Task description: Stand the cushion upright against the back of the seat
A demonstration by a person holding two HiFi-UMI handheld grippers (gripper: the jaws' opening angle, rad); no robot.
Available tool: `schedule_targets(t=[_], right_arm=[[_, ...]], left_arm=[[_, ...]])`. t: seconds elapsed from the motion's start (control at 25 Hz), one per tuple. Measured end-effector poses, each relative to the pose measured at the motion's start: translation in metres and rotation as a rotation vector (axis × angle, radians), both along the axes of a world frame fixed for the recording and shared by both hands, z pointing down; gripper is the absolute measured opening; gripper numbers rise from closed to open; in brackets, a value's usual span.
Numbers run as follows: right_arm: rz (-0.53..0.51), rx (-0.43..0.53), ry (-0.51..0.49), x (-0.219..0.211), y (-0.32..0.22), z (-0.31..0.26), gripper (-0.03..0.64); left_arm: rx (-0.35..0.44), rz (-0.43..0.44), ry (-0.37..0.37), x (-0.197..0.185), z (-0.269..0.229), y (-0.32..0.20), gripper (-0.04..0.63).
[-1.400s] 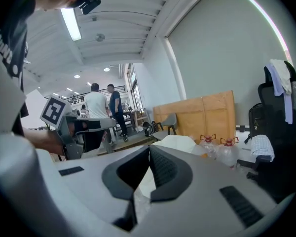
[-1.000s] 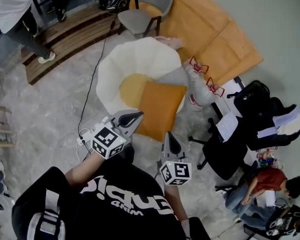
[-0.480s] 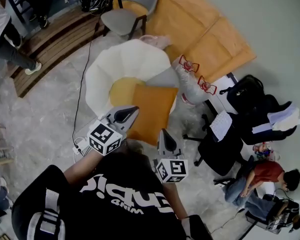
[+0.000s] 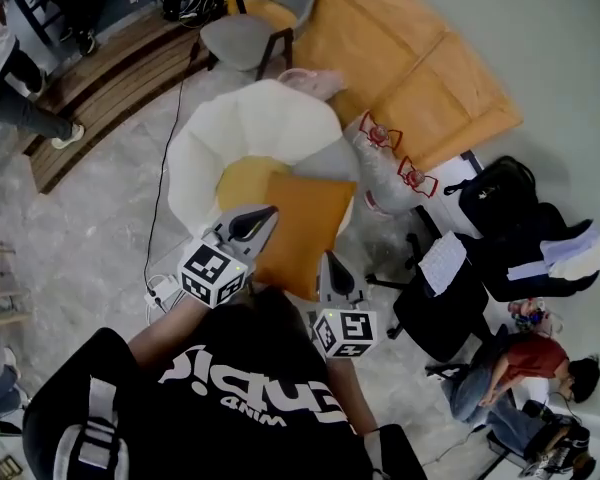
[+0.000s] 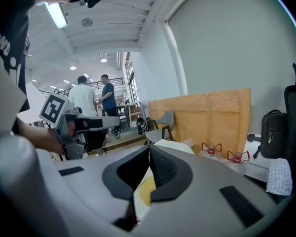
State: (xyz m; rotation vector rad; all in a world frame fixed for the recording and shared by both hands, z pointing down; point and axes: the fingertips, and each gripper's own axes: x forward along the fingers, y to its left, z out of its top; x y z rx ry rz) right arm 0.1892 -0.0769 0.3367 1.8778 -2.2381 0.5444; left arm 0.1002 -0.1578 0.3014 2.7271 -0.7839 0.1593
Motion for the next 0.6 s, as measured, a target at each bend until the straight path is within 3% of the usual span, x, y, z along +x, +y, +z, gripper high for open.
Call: schedule_targets(t=[0.6], right_arm=[[-0.014, -0.173, -0.004, 0.054, -0.103, 0.098, 0.023]], left_arm=[[-0.151, -0.049, -0.097, 0.040, 0.110, -0.092, 0.009]])
